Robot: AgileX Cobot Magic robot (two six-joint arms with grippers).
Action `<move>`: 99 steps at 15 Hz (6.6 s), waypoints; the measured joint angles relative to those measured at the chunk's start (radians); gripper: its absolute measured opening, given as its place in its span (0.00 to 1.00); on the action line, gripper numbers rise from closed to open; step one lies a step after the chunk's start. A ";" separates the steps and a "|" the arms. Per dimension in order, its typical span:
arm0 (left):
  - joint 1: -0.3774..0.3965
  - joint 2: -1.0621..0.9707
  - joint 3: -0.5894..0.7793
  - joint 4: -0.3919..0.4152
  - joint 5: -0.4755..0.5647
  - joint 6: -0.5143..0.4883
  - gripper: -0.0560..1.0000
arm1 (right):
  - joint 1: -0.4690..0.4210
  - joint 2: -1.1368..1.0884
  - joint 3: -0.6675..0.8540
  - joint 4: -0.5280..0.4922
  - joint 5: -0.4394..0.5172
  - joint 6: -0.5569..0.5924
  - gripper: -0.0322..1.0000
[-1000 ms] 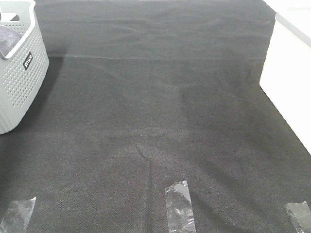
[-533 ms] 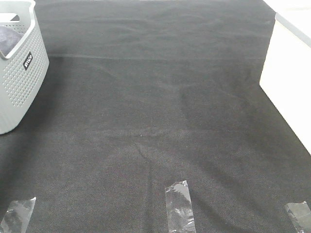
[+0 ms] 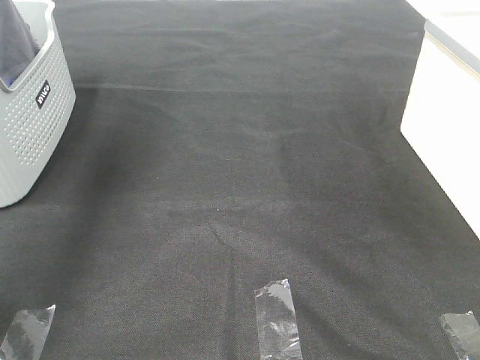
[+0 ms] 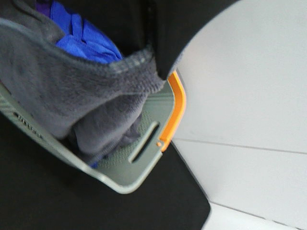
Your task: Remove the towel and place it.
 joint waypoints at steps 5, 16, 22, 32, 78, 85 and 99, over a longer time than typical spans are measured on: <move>-0.204 -0.083 0.000 0.140 0.008 -0.146 0.05 | 0.000 0.000 0.000 0.009 -0.001 0.000 0.76; -0.555 -0.087 0.000 0.143 0.014 -0.379 0.05 | 0.058 0.522 -0.019 0.669 -0.404 -0.770 0.76; -0.558 -0.075 0.000 -0.024 0.015 -0.431 0.05 | 0.078 1.002 -0.058 1.290 -0.333 -1.494 0.77; -0.558 -0.068 0.000 -0.079 0.016 -0.432 0.05 | 0.443 1.440 -0.426 1.336 -0.553 -1.508 0.77; -0.558 -0.068 0.000 -0.129 -0.087 -0.490 0.05 | 0.445 1.630 -1.209 0.191 0.031 -0.244 0.05; -0.454 -0.068 0.000 0.040 -0.246 -0.509 0.05 | 0.445 1.689 -1.649 -0.113 0.014 -0.181 0.05; -0.132 0.141 0.000 0.052 -1.174 -0.518 0.05 | 0.445 1.858 -1.670 -0.114 -0.999 -0.234 0.05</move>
